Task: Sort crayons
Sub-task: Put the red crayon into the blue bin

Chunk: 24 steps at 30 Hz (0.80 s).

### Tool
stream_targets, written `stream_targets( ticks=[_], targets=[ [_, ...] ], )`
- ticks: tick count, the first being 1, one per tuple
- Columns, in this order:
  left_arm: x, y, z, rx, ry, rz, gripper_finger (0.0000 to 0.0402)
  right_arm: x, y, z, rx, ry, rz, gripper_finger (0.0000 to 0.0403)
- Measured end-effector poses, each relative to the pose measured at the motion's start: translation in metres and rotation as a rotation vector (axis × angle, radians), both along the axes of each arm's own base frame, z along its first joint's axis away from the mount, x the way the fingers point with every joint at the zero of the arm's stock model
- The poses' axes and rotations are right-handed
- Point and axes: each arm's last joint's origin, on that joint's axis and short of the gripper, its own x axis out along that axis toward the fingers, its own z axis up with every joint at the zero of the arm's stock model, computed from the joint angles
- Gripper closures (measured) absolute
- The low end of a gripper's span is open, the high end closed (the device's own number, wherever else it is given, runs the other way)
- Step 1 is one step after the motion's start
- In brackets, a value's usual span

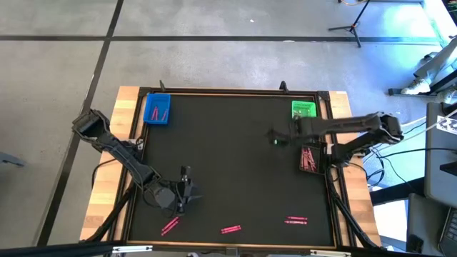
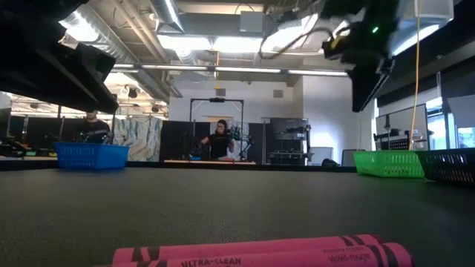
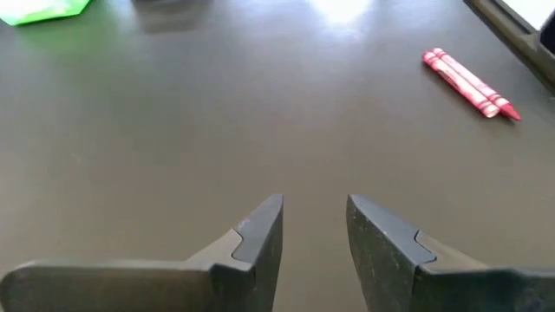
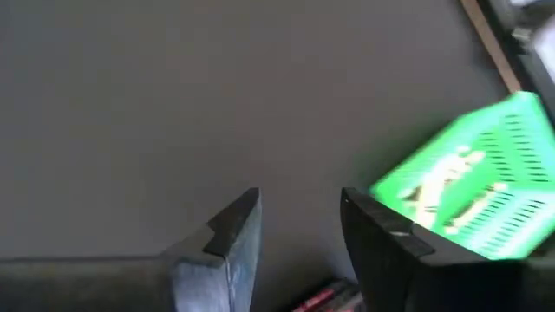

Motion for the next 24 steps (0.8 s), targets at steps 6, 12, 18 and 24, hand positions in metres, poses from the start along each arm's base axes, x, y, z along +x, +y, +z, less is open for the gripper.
stream_targets(
  ticks=[6, 12, 18, 24],
  targets=[
    [0.0, 0.0, 0.0, 0.004, -0.003, 0.005, 0.0282, -0.001, 0.058, 0.0, 0.074, -0.047, 0.136, 0.0245],
    [0.0, 0.0, 0.0, 0.004, -0.004, 0.005, 0.0282, -0.013, 0.106, -0.001, 0.226, -0.053, 0.197, 0.0245],
    [0.001, -0.001, 0.002, -0.011, -0.021, 0.006, 0.0282, -0.027, 0.146, -0.001, 0.435, -0.071, 0.117, 0.0245],
    [0.001, -0.002, 0.002, -0.014, -0.023, 0.001, 0.0282, -0.041, 0.187, -0.007, 0.468, -0.098, 0.17, 0.0245]
  ],
)
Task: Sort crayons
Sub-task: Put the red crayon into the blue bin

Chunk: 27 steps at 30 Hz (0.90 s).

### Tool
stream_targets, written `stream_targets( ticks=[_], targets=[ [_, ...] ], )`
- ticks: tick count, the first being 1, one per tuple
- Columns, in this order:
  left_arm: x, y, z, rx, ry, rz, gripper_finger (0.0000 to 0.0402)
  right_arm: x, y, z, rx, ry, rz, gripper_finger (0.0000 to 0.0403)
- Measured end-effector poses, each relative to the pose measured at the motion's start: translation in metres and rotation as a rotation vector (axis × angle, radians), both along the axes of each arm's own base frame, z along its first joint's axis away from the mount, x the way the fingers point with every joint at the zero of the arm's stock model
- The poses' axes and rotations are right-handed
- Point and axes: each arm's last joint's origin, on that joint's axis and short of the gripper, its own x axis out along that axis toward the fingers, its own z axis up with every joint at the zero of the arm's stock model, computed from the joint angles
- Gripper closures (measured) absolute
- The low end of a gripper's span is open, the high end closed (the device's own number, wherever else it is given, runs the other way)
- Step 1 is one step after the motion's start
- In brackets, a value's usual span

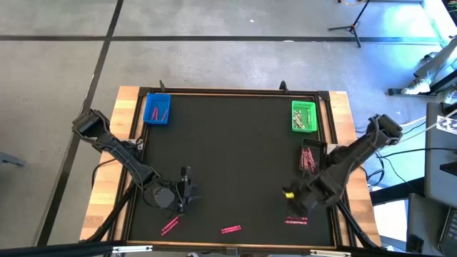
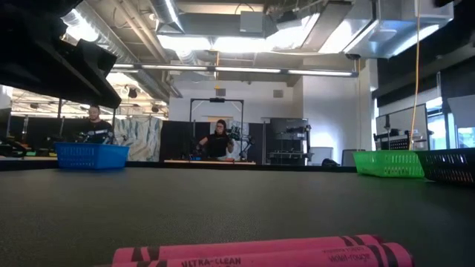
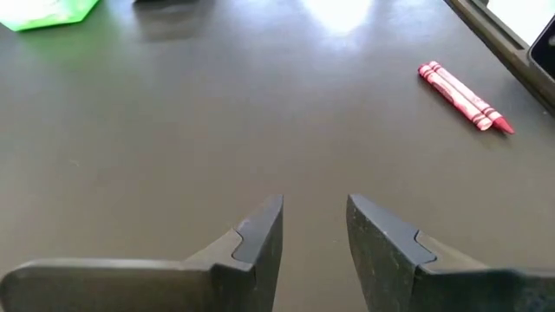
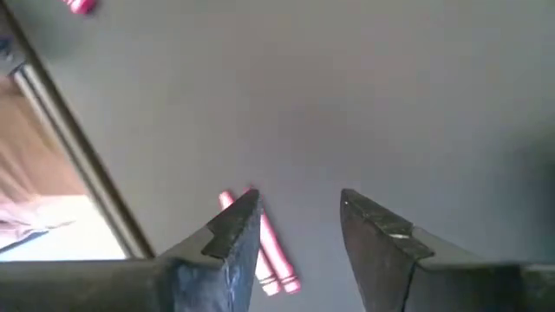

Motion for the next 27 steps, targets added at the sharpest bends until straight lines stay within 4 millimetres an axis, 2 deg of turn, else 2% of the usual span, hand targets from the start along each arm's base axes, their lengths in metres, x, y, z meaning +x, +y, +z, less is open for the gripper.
stream_targets(
  ticks=[6, 14, 18, 27],
  targets=[
    [0.0, 0.0, 0.0, -0.005, -0.003, -0.002, 0.0282, -0.009, 0.035, -0.017, 0.036, 0.01, -0.007, 0.0245],
    [0.0, 0.0, 0.0, -0.023, -0.005, 0.014, 0.0282, -0.025, 0.065, -0.041, 0.014, 0.094, -0.015, 0.0245],
    [0.0, 0.0, 0.0, -0.024, -0.004, 0.014, 0.0282, -0.029, 0.072, -0.051, -0.019, 0.124, 0.009, 0.0245],
    [0.0, 0.0, 0.0, -0.023, -0.004, 0.015, 0.0282, -0.025, 0.077, -0.07, -0.058, 0.169, 0.035, 0.0245]
  ],
)
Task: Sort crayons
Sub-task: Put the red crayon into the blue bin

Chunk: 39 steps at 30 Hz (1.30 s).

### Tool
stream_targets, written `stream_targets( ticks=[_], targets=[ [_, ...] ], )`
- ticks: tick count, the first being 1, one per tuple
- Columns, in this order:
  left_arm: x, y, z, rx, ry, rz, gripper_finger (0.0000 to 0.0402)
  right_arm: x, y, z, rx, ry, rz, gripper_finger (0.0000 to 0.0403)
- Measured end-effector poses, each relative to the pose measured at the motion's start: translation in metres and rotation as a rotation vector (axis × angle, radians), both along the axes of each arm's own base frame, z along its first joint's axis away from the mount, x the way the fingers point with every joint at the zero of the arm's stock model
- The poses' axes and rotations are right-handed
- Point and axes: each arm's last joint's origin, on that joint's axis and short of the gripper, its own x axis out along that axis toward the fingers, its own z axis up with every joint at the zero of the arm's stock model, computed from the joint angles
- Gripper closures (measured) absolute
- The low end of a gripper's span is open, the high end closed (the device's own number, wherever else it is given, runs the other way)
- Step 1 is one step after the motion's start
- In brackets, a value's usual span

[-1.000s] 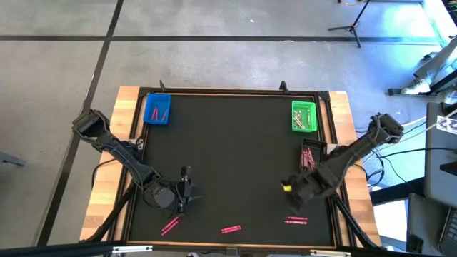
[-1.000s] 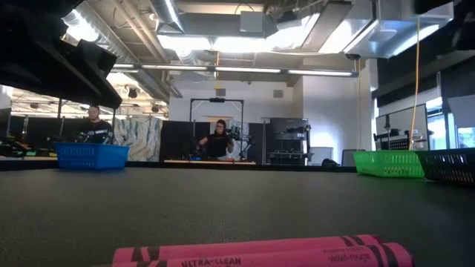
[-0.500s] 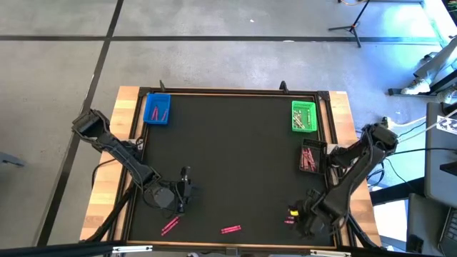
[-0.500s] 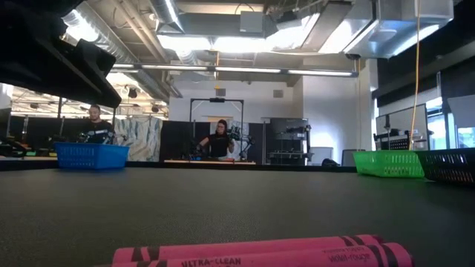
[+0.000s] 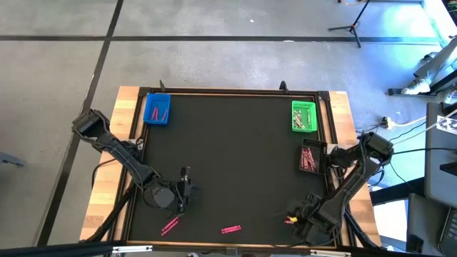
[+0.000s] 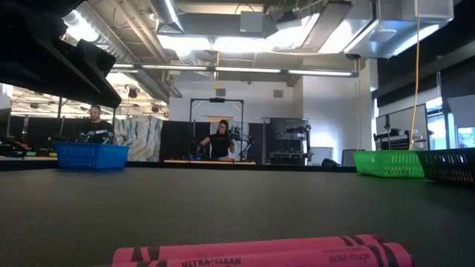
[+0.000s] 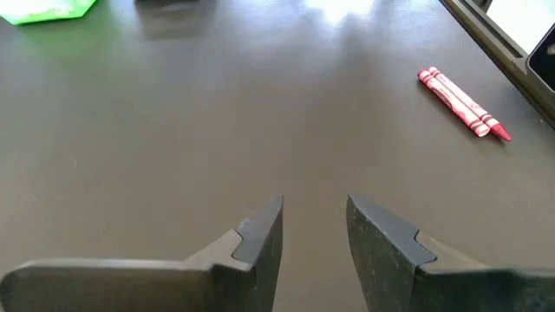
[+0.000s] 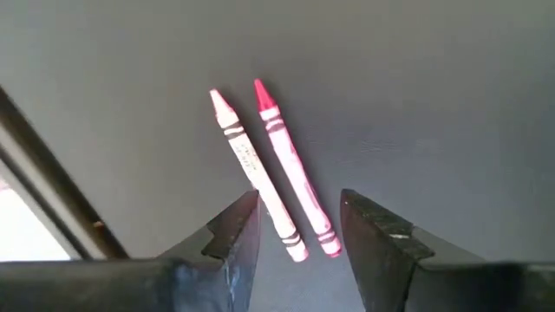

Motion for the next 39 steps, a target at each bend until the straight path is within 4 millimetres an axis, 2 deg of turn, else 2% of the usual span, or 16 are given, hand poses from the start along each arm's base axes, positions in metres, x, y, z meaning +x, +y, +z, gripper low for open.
stream_targets(
  ticks=[10, 19, 24, 30, 33, 39],
  targets=[
    [0.0, 0.0, 0.0, 0.0, 0.0, 0.0, 0.0282, 0.003, 0.003, -0.016, -0.049, 0.025, 0.052, 0.0245],
    [0.0, 0.0, 0.0, 0.0, 0.0, 0.001, 0.0282, 0.001, -0.002, -0.024, -0.082, 0.006, 0.087, 0.0245],
    [0.0, 0.0, 0.0, 0.0, 0.0, 0.0, 0.0282, 0.001, -0.002, -0.026, -0.087, -0.007, 0.101, 0.0245],
    [0.0, 0.0, 0.0, 0.0, 0.0, 0.001, 0.0282, -0.001, -0.007, -0.026, -0.171, -0.027, 0.113, 0.0246],
    [0.0, 0.0, 0.0, 0.001, 0.0, 0.001, 0.0282, -0.001, -0.009, -0.026, -0.187, -0.017, 0.124, 0.0262],
    [0.0, 0.0, 0.0, 0.001, 0.0, 0.0, 0.0282, -0.002, -0.009, -0.028, -0.186, -0.019, 0.136, 0.0321]
  ],
)
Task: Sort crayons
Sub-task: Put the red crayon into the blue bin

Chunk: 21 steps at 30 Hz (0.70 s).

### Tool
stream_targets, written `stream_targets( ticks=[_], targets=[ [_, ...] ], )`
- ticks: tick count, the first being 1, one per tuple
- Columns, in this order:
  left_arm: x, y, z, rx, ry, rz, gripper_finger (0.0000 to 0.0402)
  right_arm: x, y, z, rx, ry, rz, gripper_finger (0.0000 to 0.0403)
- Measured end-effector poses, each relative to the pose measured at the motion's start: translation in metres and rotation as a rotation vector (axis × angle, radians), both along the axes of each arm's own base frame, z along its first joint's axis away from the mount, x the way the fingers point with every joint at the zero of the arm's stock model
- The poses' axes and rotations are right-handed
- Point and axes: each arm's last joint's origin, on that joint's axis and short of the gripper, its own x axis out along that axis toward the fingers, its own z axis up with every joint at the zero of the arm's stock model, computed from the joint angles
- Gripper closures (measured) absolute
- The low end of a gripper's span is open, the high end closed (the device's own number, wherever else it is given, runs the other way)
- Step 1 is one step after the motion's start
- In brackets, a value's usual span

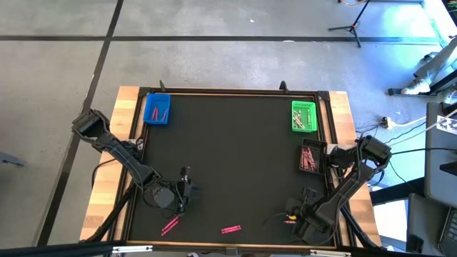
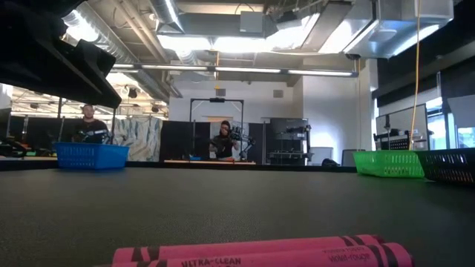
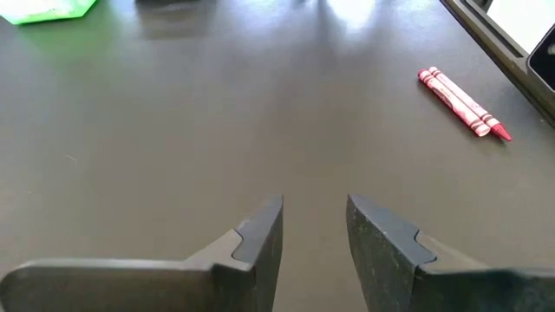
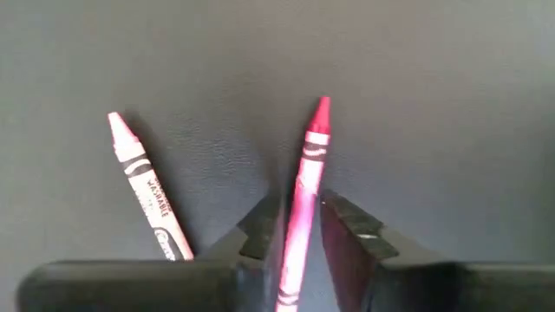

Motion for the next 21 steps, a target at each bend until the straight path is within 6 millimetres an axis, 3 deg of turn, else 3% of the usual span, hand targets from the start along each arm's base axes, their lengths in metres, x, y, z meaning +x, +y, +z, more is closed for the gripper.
stream_targets(
  ticks=[6, 14, 21],
  targets=[
    [0.0, 0.0, 0.0, 0.0, 0.0, 0.0, 0.0282, -0.004, -0.005, -0.013, 0.04, -0.014, -0.003, 0.0351],
    [0.0, 0.0, 0.0, 0.0, 0.0, 0.0, 0.0282, -0.005, -0.006, -0.014, 0.033, -0.005, -0.011, 0.0355],
    [0.0, 0.0, 0.0, -0.001, -0.002, 0.0, 0.0282, -0.004, -0.009, 0.006, -0.003, -0.052, -0.013, 0.0355]
  ],
)
